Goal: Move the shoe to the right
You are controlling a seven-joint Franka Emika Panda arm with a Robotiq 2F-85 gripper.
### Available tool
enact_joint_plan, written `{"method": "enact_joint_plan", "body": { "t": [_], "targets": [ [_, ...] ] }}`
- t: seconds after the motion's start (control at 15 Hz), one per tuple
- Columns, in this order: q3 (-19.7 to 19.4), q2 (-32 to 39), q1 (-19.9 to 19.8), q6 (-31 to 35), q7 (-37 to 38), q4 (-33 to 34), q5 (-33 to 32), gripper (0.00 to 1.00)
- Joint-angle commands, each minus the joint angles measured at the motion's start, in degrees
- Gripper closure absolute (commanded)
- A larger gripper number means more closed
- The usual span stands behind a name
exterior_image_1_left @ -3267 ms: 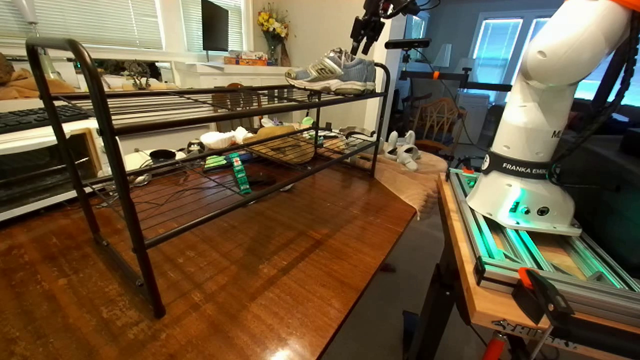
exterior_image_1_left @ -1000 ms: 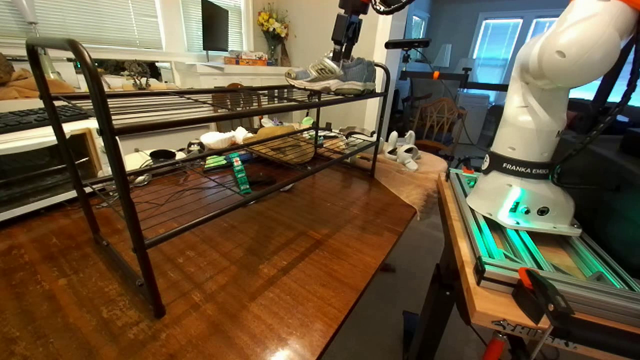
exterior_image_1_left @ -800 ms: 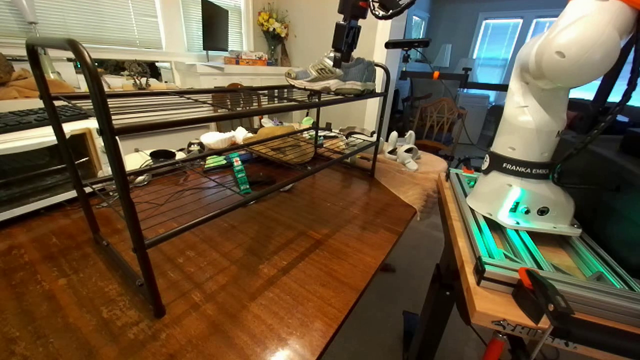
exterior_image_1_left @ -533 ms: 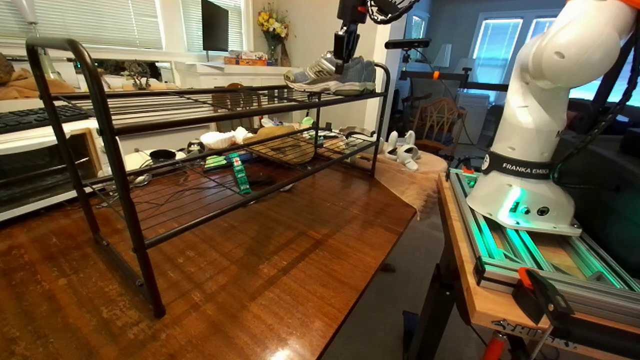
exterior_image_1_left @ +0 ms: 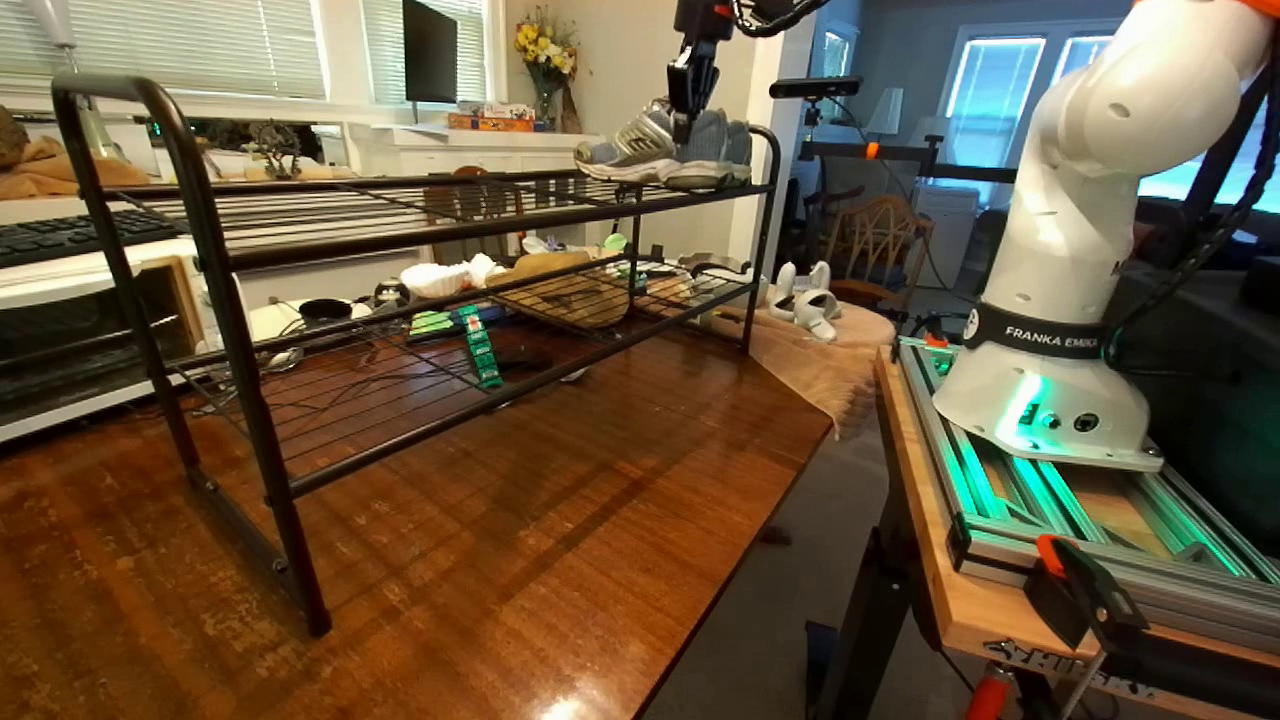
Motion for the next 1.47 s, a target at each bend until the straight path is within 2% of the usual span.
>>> {"method": "enact_joint_plan", "body": {
  "t": [0.0,0.73,0.8,0.87,0.93,1.4],
  "targets": [
    [0.11,-1.77,0.68,-2.43,0.65,0.97,1.05,0.98],
    [2.65,-2.76,4.25,-3.68,1.08,1.65,4.03,0.98],
    [2.9,-2.7,4.28,-3.74,1.46,1.8,3.91,0.66],
    [2.96,-2.65,4.35,-3.81,1.7,1.88,3.98,0.65],
    [3.14,-2.63,4.01,-3.94,2.74,2.31,3.61,0.59],
    [2.59,-3.85,0.37,-2.75,9.3,5.05,2.22,0.04]
  ]
}}
